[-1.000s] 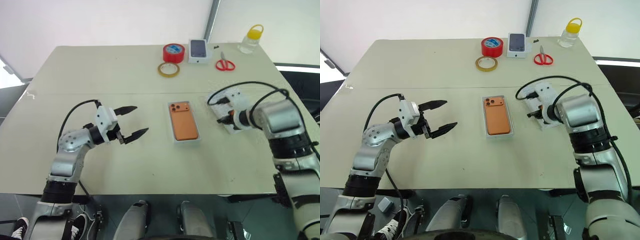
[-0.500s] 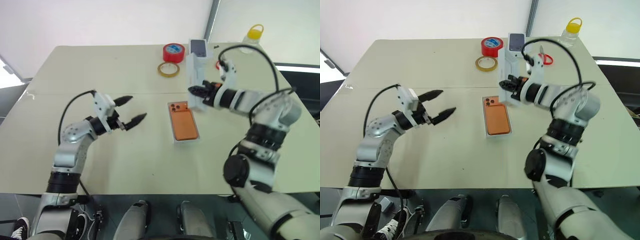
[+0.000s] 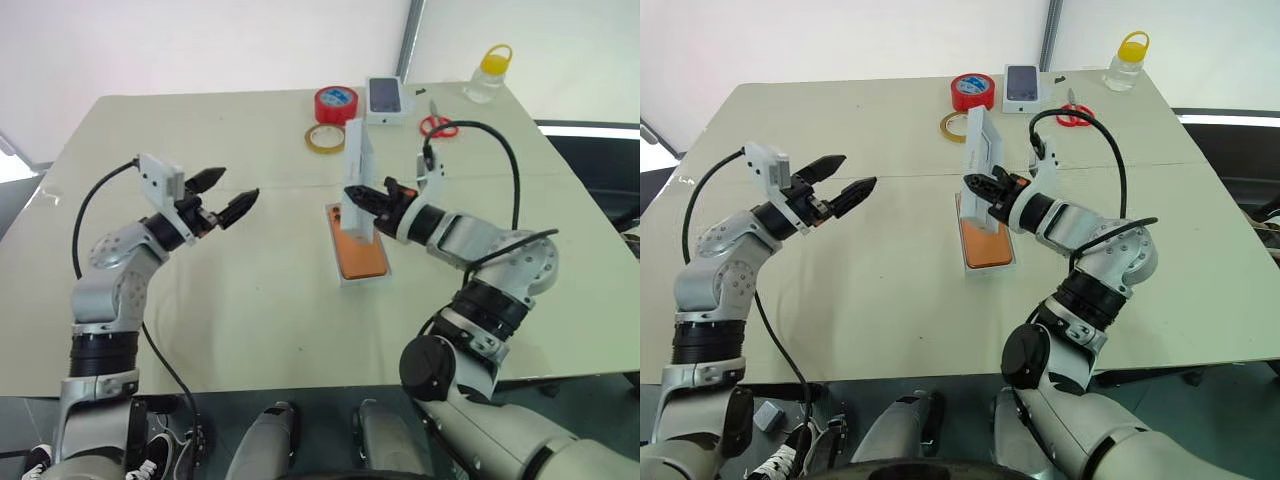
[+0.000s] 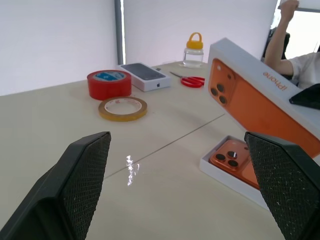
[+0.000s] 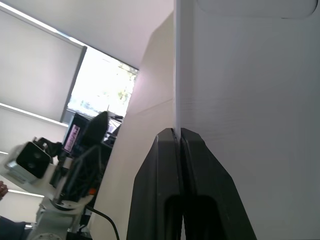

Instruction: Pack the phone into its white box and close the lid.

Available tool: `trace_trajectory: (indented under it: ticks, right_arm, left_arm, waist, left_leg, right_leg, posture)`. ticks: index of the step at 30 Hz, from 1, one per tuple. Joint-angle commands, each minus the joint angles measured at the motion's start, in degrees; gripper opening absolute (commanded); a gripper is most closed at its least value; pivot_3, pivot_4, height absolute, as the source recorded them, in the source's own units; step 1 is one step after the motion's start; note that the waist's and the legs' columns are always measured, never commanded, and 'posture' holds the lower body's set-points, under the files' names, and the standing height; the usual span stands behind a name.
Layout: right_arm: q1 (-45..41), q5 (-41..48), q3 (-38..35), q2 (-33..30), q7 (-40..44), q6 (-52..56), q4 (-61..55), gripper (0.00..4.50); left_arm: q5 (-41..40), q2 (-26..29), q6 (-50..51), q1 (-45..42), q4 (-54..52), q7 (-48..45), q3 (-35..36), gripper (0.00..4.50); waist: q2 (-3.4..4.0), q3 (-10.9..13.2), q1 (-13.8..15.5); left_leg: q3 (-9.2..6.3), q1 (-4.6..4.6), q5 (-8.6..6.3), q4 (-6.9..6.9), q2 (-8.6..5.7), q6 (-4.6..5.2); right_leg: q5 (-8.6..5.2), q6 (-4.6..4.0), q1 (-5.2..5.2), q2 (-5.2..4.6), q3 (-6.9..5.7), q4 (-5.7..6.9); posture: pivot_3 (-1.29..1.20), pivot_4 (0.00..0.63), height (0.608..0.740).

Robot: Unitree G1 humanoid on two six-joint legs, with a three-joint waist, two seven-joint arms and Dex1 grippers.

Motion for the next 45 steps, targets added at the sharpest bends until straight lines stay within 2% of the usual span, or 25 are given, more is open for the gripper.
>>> trace_trajectory:
  ticks: [1,6,13,18,23,26,32,36,40,45]
  right_arm:
    - [2.25,10.66,1.57,1.75,-1.81,0.39,-1.60,0.02]
    - [6.24,24.47,5.67,3.09,-8.27,0.39,-2.21,0.02]
    - [12.21,33.37,10.46,-0.92,-14.29,0.39,0.49,0.02]
    - [13.38,37.38,10.69,0.70,-18.47,0.14,1.52,0.02]
    - [13.99,43.61,13.07,-0.71,-22.08,-1.05,2.53,0.02]
    - [15.33,45.90,15.56,-1.48,-23.87,-2.65,3.17,0.00]
    - [13.35,46.33,20.53,-5.16,-24.60,-7.37,6.23,0.00]
    - [15.77,43.16,24.48,-9.73,-21.02,-6.67,9.37,0.00]
    - [16.16,42.22,26.78,-11.24,-18.82,-7.87,11.79,0.00]
    - [14.40,38.17,28.17,-13.49,-15.29,-12.09,15.98,0.00]
  left_arm:
    - [-1.08,-0.54,0.48,0.84,-3.98,-0.07,-0.56,4.50]
    - [-1.15,-1.01,1.24,1.79,-4.94,-0.25,-1.01,4.50]
    - [0.67,-1.88,-0.55,2.90,-5.59,0.19,-2.29,4.50]
    - [0.07,-2.02,0.15,3.79,-5.86,0.05,-1.86,4.50]
    - [-0.89,-2.00,1.27,4.38,-6.53,-0.20,-1.85,4.50]
    - [-1.42,-2.21,1.71,5.00,-6.44,-0.24,-1.75,3.61]
    - [0.44,-2.51,-0.02,6.64,-7.42,0.43,-2.82,0.58]
    - [2.19,-5.29,-0.94,7.06,-6.78,2.13,-5.26,0.58]
    - [6.95,-8.08,-5.22,7.93,-4.27,3.12,-8.94,0.58]
    - [8.38,-12.33,-6.09,5.54,-0.62,4.50,-11.54,0.58]
  waist:
    - [0.00,0.00,-0.02]
    - [0.01,0.01,-0.21]
    - [-0.01,-0.01,0.09]
    - [0.00,0.00,-0.13]
    - [0.00,0.00,-0.05]
    - [0.00,0.00,-0.04]
    - [0.00,0.00,-0.09]
    - [-0.01,0.00,0.20]
    - [-0.01,-0.01,0.16]
    - [-0.01,-0.02,0.13]
  left_leg:
    - [0.00,0.00,0.00,0.00,0.00,0.00]
    - [0.05,0.00,0.01,-0.04,0.02,-0.01]
    - [0.08,-0.01,0.01,-0.04,-0.01,0.01]
    - [0.08,-0.01,0.02,-0.05,0.05,0.01]
    - [0.08,-0.01,0.02,-0.05,0.04,0.01]
    - [0.08,-0.01,0.02,-0.05,0.04,0.01]
    - [0.09,-0.01,0.02,-0.05,0.04,0.01]
    - [0.09,-0.01,0.02,-0.05,0.03,0.02]
    - [0.10,-0.01,0.00,-0.04,0.03,0.05]
    - [0.10,0.02,0.00,-0.04,0.04,0.05]
  right_leg:
    - [0.00,0.00,0.00,0.00,0.01,0.00]
    - [0.00,-0.01,-0.05,0.00,0.07,0.02]
    - [0.00,-0.01,-0.01,-0.04,0.07,-0.05]
    - [0.00,-0.01,-0.05,0.03,0.08,0.00]
    - [0.00,-0.01,-0.04,0.02,0.08,-0.01]
    - [-0.01,-0.01,-0.04,0.02,0.08,-0.01]
    - [-0.01,-0.01,-0.04,0.02,0.08,-0.02]
    - [-0.01,-0.01,0.01,0.01,0.07,-0.06]
    - [-0.01,-0.01,0.08,-0.01,0.05,-0.17]
    - [0.00,-0.01,0.10,0.02,0.05,-0.16]
  posture:
    - [0.00,0.150,0.740]
    - [0.00,0.150,0.740]
    - [0.00,0.150,0.740]
    - [0.00,0.150,0.740]
    - [0.00,0.150,0.740]
    - [0.00,0.150,0.740]
    - [0.00,0.150,0.740]
    - [0.00,0.150,0.740]
    - [0.00,0.150,0.740]
    - [0.00,0.150,0.740]
